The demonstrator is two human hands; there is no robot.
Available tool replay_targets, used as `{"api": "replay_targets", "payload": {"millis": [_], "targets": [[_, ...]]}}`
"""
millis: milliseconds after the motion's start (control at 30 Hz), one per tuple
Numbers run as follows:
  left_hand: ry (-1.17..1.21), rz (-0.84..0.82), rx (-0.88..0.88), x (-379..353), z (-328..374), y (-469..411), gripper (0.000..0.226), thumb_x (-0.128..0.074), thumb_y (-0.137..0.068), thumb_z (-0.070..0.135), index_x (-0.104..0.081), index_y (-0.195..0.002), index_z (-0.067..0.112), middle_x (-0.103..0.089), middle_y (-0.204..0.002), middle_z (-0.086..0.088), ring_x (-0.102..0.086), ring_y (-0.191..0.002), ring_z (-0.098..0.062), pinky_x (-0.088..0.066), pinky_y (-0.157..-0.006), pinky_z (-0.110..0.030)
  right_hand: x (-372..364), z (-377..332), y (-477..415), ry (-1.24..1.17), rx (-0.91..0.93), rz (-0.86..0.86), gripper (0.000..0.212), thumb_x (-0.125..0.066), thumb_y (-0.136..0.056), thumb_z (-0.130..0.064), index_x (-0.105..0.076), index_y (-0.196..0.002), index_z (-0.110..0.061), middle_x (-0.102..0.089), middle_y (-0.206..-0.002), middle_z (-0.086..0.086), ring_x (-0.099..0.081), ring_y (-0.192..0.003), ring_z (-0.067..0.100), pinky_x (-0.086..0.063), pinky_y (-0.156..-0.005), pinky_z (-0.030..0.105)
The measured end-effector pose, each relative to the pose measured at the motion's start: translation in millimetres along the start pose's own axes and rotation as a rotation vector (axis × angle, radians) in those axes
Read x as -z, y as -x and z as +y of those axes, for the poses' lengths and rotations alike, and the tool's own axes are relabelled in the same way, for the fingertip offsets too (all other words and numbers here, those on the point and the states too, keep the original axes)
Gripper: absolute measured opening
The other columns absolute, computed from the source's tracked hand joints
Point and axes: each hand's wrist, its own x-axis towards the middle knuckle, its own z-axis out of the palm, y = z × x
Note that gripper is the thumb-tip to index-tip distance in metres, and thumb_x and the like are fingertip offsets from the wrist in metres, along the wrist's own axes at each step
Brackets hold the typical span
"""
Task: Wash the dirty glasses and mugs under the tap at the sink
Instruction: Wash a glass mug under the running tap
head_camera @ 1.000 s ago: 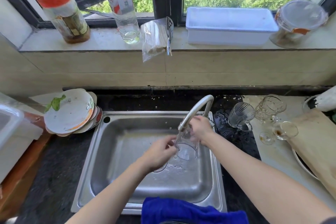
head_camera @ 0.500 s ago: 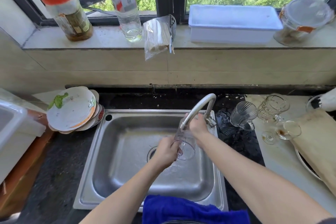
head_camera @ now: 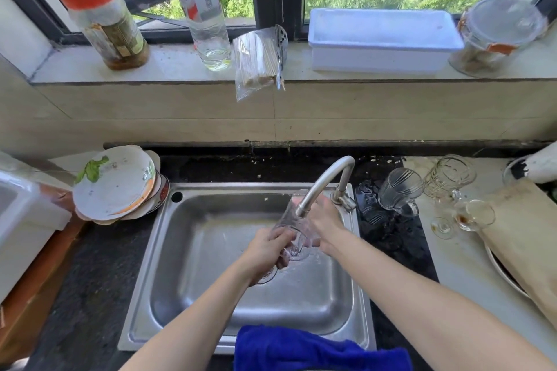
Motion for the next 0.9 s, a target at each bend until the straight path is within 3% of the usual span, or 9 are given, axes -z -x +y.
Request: {"api": "replay_targets", "payload": {"millis": [67,167,233,367,433,533,633,800,900], "targets": [[-0.333,0.016,-0.077,7,7,-1,0.019,-0.053,-0.095,0.019,-0.06,-0.085,0.003,-0.058,-0.075,-0.012,-0.054,-0.048,-0.019,-0.04,-0.042,-0.025,3,-8,-6,0.014,-0.022,-0.028,0.029,-0.068,-0.082,-0.034,-0.063,-0.109,-0.027,-0.066,-0.115,0.008,-0.064,-0.103,0.031,-0.05,-0.068,0.039],[-0.828,0.234,-0.219,10,19,-9,0.022,-0.05,-0.094,0.025,-0.059,-0.083,0.008,-0.065,-0.084,-0.013,-0.057,-0.078,-0.031,-0.044,-0.065,-0.036,1,-11,-9,0.152,0.096,-0.009,0.049,-0.071,-0.079,-0.036,-0.057,-0.12,-0.012,-0.064,-0.107,0.006,-0.061,-0.082,0.015,-0.042,-0.059,0.024],[-0.884,0.242,-0.232,7,21,-12,0.027,-0.043,-0.096,0.022,-0.055,-0.078,0.006,-0.066,-0.085,-0.017,-0.058,-0.082,-0.036,-0.044,-0.068,-0.039,-4,-5,-6,0.303,0.171,0.058,0.059,-0.069,-0.073,-0.048,-0.054,-0.118,-0.013,-0.065,-0.105,0.006,-0.06,-0.077,0.014,-0.038,-0.056,0.024],[-0.539,0.158,-0.164,9,7,-12,0.032,-0.04,-0.092,0.005,-0.055,-0.064,0.005,-0.058,-0.048,-0.002,-0.054,-0.039,-0.023,-0.041,-0.037,-0.022,-3,7,-9,0.483,0.189,0.117,0.053,-0.047,-0.09,-0.055,-0.042,-0.132,-0.023,-0.058,-0.122,0.001,-0.058,-0.107,0.026,-0.046,-0.083,0.04],[-0.377,0.086,-0.142,2,-2,-8,0.034,-0.039,-0.095,0.005,-0.053,-0.064,0.006,-0.053,-0.041,0.002,-0.046,-0.029,-0.015,-0.029,-0.033,-0.014,8,-3,-16,0.499,0.16,0.157,0.037,-0.035,-0.095,-0.041,-0.056,-0.115,-0.018,-0.061,-0.11,0.004,-0.059,-0.094,0.022,-0.046,-0.08,0.038],[-0.262,0.08,-0.124,-5,-10,-11,0.03,-0.038,-0.097,0.006,-0.053,-0.071,0.003,-0.055,-0.049,-0.008,-0.044,-0.029,-0.014,-0.028,-0.034,-0.015,14,-11,-16,0.571,0.181,0.215,0.036,-0.03,-0.09,-0.044,-0.055,-0.103,-0.021,-0.058,-0.095,0.002,-0.054,-0.073,0.017,-0.041,-0.063,0.033],[-0.235,0.202,-0.1,1,-11,-24,0.038,-0.038,-0.097,0.007,-0.056,-0.064,-0.002,-0.055,-0.053,-0.018,-0.044,-0.034,-0.019,-0.031,-0.035,-0.017,-6,15,2,0.57,0.3,0.058,0.032,-0.041,-0.076,-0.062,-0.054,-0.093,-0.039,-0.061,-0.093,-0.011,-0.06,-0.084,0.016,-0.047,-0.069,0.035],[-0.094,0.23,-0.067,0,-11,-25,0.034,-0.039,-0.1,0.011,-0.057,-0.071,0.003,-0.056,-0.057,-0.02,-0.039,-0.033,-0.015,-0.028,-0.036,-0.017,10,-8,-12,0.4,0.108,0.102,0.042,-0.039,-0.094,-0.046,-0.052,-0.127,-0.024,-0.06,-0.123,0.002,-0.056,-0.106,0.024,-0.047,-0.089,0.041],[0.044,0.269,-0.031,1,-9,-30,0.029,-0.041,-0.1,0.012,-0.057,-0.079,0.003,-0.053,-0.05,-0.012,-0.035,-0.028,-0.01,-0.024,-0.035,-0.015,0,2,-1,0.593,0.242,0.175,0.034,-0.04,-0.095,-0.043,-0.05,-0.123,-0.026,-0.056,-0.127,0.004,-0.056,-0.104,0.025,-0.044,-0.081,0.037]]}}
